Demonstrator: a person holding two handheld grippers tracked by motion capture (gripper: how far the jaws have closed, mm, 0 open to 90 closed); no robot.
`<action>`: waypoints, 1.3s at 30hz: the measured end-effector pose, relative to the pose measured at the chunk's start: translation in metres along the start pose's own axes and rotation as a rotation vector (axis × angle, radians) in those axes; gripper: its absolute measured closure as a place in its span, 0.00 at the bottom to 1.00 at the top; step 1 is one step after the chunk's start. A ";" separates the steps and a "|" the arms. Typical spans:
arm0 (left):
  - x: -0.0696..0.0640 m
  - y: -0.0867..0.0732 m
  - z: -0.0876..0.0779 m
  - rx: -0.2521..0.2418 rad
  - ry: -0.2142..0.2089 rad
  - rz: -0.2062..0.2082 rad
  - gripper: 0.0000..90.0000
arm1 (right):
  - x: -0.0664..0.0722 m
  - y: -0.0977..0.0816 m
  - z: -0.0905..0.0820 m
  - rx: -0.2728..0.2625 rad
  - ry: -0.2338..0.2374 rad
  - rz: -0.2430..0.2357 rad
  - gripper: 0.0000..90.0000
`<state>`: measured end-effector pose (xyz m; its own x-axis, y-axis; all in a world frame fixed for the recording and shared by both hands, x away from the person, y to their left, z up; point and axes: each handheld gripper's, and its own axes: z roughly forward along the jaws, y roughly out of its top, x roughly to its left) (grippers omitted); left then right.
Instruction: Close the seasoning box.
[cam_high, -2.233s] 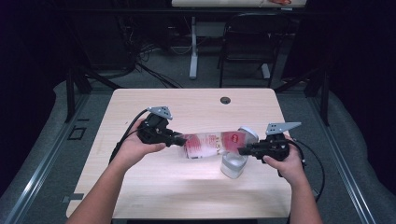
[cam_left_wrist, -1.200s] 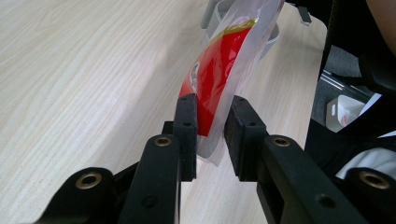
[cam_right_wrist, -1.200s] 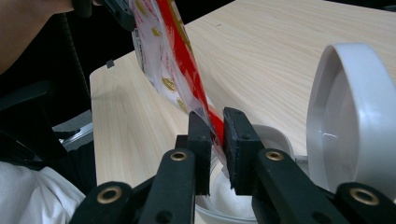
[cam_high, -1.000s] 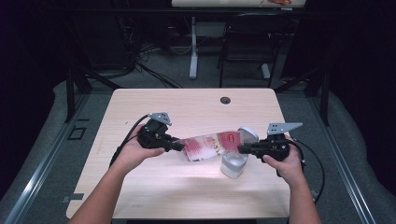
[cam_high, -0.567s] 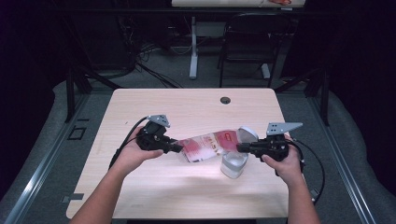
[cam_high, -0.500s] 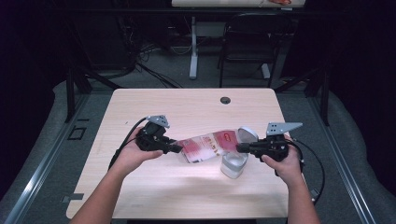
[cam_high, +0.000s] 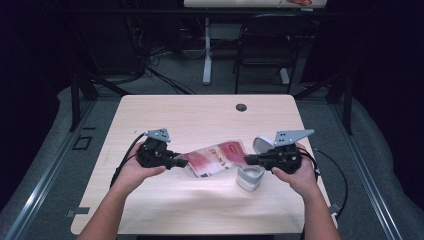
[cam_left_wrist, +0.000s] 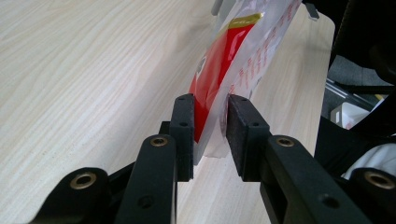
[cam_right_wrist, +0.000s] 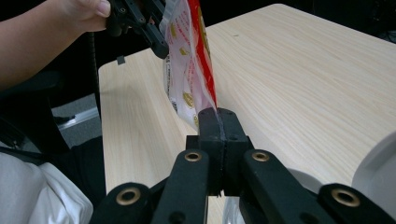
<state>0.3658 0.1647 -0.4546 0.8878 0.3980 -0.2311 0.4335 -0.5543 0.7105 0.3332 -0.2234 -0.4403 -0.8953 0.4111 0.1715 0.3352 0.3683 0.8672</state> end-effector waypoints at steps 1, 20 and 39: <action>0.000 -0.002 -0.001 -0.004 0.000 -0.002 0.81 | 0.001 0.002 0.001 0.006 -0.003 -0.006 1.00; 0.004 -0.028 -0.009 -0.054 0.009 -0.014 0.80 | 0.020 0.035 0.018 0.110 -0.071 -0.016 1.00; 0.014 -0.044 -0.017 -0.087 0.021 -0.035 0.76 | 0.038 0.067 0.034 0.187 -0.088 -0.107 1.00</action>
<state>0.3566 0.2076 -0.4780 0.8687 0.4315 -0.2433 0.4481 -0.4749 0.7574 0.3316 -0.1547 -0.3920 -0.9025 0.4294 0.0346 0.2955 0.5586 0.7750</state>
